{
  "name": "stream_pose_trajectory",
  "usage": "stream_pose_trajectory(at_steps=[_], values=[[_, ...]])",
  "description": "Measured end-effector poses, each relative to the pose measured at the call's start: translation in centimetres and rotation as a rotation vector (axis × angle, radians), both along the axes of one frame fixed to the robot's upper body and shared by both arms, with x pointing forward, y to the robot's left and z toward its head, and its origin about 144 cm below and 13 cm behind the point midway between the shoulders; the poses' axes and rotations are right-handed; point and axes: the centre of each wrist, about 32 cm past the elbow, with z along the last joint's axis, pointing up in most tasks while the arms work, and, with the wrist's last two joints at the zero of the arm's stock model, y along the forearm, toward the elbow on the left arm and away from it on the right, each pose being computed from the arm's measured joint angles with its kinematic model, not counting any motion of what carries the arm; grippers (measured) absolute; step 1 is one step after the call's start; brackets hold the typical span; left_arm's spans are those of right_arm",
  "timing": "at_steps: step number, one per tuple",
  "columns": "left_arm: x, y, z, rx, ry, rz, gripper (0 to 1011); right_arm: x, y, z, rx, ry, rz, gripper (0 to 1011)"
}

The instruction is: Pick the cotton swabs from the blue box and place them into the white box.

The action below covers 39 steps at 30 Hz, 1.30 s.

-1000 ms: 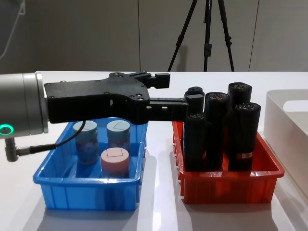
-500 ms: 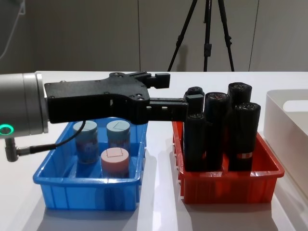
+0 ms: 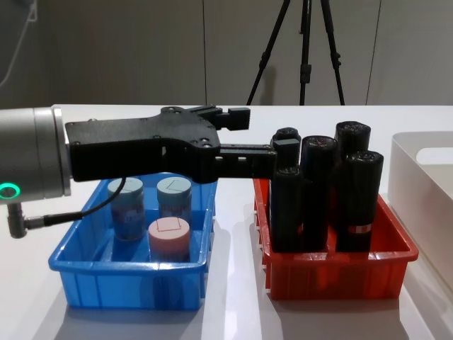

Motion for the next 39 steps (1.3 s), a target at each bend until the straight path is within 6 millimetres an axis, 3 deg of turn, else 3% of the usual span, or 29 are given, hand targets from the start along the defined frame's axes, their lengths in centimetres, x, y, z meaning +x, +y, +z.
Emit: stream_pose_trajectory(at_steps=[22,39], values=[[0.0,0.0,0.0,0.0,0.0,0.0,1001,0.6,0.1,0.0,-0.013,0.018,-0.088,628],[0.0,0.0,0.0,0.0,0.0,0.0,1001,2.5,0.0,-0.7,-0.012,0.039,-0.126,628]])
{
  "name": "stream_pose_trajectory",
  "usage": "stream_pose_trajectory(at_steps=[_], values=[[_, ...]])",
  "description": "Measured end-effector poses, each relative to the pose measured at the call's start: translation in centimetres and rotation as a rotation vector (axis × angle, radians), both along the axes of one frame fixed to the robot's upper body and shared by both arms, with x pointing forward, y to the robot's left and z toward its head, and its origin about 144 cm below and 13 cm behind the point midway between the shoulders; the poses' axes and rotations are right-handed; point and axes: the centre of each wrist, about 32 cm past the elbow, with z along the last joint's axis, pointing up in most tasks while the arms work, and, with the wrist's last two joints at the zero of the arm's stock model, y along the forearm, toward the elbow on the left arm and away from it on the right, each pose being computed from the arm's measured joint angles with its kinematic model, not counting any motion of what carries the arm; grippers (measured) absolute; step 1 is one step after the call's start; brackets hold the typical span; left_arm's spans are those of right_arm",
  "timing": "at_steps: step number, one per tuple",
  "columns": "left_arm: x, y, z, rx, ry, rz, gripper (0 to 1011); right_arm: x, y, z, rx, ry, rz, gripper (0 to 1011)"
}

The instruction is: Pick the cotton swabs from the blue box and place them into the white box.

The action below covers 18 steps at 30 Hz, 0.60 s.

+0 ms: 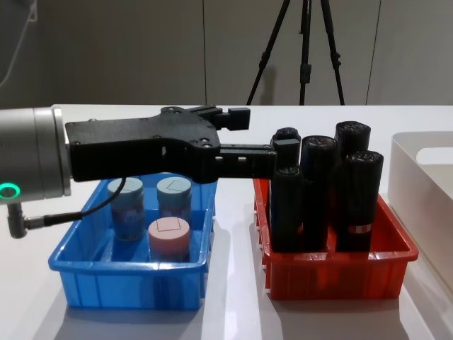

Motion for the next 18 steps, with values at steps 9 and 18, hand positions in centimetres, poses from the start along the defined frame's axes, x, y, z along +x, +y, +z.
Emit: stream_pose_trajectory(at_steps=[9,18], values=[[0.0,0.0,0.0,0.0,0.0,0.0,1001,1.08,0.5,-0.44,0.004,0.037,-0.014,629],[0.0,0.0,0.0,0.0,0.0,0.0,1001,0.82,0.83,-0.94,0.018,0.083,-0.019,628]])
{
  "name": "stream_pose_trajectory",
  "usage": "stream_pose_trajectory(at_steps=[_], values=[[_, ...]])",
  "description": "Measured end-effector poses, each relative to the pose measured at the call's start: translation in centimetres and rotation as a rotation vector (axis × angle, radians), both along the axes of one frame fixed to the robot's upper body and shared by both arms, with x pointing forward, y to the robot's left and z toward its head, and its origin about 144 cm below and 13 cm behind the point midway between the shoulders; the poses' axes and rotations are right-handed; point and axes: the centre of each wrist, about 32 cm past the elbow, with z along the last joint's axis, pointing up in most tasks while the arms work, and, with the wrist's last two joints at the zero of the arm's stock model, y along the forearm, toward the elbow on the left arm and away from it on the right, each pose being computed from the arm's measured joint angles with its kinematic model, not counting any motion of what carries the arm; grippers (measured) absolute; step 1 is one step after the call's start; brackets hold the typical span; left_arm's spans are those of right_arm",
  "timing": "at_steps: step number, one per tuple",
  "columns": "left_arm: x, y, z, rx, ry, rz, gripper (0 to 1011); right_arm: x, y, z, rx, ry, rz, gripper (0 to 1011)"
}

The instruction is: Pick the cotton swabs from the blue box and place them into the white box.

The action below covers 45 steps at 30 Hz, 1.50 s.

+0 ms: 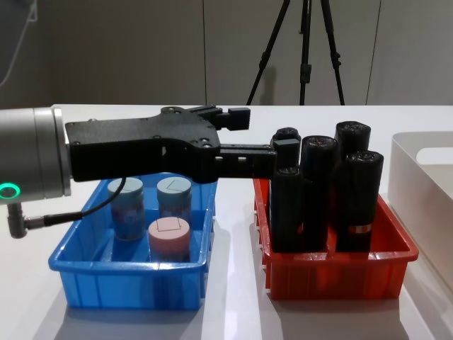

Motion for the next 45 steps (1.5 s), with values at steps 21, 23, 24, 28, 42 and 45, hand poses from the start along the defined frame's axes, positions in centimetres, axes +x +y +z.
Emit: stream_pose_trajectory(at_steps=[21,23,24,28,42,45], values=[[0.0,0.0,0.0,0.0,0.0,0.0,1001,0.1,0.3,-0.4,0.05,0.042,-0.028,628],[0.0,0.0,0.0,0.0,0.0,0.0,1001,0.4,0.3,-0.3,0.054,0.038,-0.029,629],[0.0,0.0,0.0,0.0,0.0,0.0,1001,0.4,0.4,-0.2,0.055,0.037,-0.028,629],[0.0,0.0,0.0,0.0,0.0,0.0,1001,0.8,0.5,-0.2,0.058,0.03,-0.025,628],[0.0,0.0,0.0,0.0,0.0,0.0,1002,2.3,0.8,0.4,0.065,-0.001,-0.026,629],[0.0,0.0,0.0,0.0,0.0,0.0,1001,2.5,0.8,0.4,0.065,-0.004,-0.026,628]])
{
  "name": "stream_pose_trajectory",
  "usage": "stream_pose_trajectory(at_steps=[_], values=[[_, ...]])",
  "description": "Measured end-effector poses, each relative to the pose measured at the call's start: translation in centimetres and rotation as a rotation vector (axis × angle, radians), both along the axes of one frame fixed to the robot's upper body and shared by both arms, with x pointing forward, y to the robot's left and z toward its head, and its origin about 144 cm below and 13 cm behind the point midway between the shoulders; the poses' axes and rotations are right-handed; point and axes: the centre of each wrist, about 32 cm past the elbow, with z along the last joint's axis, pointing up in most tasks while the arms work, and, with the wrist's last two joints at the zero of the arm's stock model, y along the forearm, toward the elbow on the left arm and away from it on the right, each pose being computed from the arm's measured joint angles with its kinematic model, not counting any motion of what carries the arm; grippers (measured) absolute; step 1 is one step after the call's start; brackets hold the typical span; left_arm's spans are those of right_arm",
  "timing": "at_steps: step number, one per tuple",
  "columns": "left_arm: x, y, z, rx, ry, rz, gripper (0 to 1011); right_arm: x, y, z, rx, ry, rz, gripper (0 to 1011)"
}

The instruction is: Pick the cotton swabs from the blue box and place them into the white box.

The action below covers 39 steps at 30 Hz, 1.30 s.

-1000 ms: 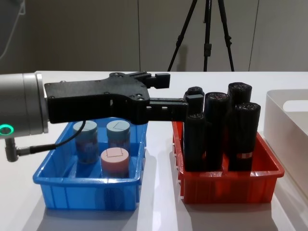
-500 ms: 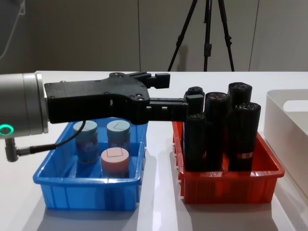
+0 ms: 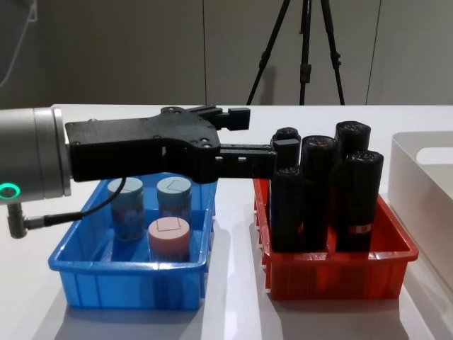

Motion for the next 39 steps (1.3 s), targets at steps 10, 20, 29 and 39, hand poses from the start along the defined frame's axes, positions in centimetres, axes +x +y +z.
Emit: stream_pose_trajectory(at_steps=[10,20,29,39], values=[[0.0,0.0,0.0,0.0,0.0,0.0,1001,1.0,0.2,0.0,-0.008,0.001,-0.008,628],[0.0,0.0,0.0,0.0,0.0,0.0,1001,1.8,0.5,-0.1,0.016,0.034,-0.033,629],[0.0,0.0,0.0,0.0,0.0,0.0,1001,2.4,0.7,-0.2,0.031,0.045,-0.05,629],[0.0,0.0,0.0,0.0,0.0,0.0,1001,2.8,1.1,-0.3,0.057,0.075,-0.074,628]])
